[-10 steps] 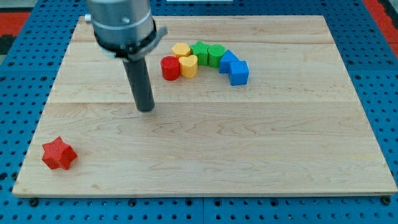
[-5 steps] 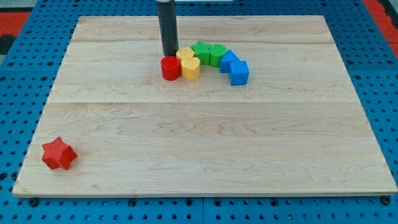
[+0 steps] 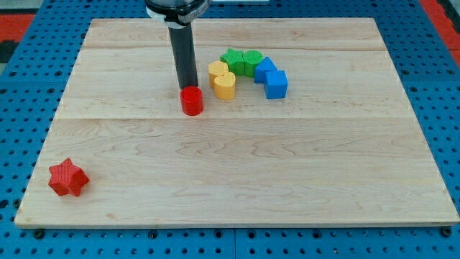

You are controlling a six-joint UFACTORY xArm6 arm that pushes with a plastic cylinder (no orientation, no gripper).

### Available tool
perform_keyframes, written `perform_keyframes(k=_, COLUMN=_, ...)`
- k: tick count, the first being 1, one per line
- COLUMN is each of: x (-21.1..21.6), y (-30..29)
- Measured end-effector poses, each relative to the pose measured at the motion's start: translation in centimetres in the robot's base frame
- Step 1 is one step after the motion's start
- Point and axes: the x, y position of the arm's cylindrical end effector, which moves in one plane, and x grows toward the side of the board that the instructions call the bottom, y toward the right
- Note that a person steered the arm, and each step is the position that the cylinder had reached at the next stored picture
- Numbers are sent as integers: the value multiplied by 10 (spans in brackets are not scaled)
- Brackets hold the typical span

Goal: Push the red circle closer to red star

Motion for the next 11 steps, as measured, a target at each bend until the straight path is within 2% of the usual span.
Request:
perform_keyframes(k=1, x=31, y=0)
perform_keyframes(k=2, x=34, y=-17)
perform_keyframes(k=3, x=29, y=16)
perform_keyframes(k=4, x=22, y=78)
perform_keyframes(k=5, x=45, y=91)
perform_keyframes(k=6, x=53, y=31)
perform_keyframes(k=7, x=53, y=-60)
perform_keyframes(k=8, x=53, y=-54)
perform_keyframes(k=9, x=57, y=-4)
perform_keyframes(k=10, x=82, y=-39)
perform_keyframes(k=11, x=109, y=-105)
